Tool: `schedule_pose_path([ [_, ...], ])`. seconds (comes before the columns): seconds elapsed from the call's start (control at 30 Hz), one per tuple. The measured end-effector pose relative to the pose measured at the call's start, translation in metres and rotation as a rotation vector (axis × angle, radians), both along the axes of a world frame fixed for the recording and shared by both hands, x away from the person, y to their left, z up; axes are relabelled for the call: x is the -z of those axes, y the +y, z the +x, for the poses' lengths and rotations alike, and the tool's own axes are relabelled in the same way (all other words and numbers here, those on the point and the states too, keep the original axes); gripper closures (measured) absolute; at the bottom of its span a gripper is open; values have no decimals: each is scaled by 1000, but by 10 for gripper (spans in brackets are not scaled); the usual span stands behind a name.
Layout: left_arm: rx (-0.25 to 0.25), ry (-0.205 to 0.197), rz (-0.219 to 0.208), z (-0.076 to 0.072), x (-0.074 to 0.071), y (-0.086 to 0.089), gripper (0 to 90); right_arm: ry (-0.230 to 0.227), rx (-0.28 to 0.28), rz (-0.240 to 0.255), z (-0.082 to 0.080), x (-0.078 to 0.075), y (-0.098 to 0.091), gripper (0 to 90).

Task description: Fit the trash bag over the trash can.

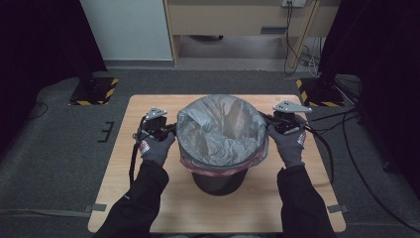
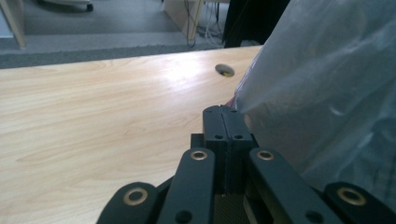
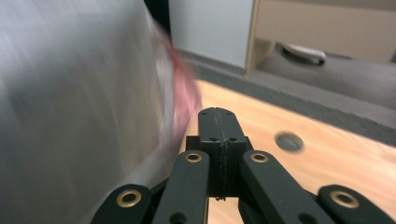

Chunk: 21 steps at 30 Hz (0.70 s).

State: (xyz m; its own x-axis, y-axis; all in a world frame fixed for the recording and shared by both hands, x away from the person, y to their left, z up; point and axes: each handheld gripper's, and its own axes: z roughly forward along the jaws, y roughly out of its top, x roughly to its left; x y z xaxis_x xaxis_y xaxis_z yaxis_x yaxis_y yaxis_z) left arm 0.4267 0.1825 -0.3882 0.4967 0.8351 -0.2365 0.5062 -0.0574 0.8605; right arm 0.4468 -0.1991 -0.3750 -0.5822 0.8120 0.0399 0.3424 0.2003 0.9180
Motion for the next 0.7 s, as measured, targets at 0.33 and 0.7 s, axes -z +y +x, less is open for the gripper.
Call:
schedule_pose_path([
  [0.33,-26,-243,-200,-21,-20,25,523,-103,58,281,-14,-17,-35,523],
  [0.7,-14,-227,-153,-65,-18,54,390,-206,-17,337,-31,-81,-26,373],
])
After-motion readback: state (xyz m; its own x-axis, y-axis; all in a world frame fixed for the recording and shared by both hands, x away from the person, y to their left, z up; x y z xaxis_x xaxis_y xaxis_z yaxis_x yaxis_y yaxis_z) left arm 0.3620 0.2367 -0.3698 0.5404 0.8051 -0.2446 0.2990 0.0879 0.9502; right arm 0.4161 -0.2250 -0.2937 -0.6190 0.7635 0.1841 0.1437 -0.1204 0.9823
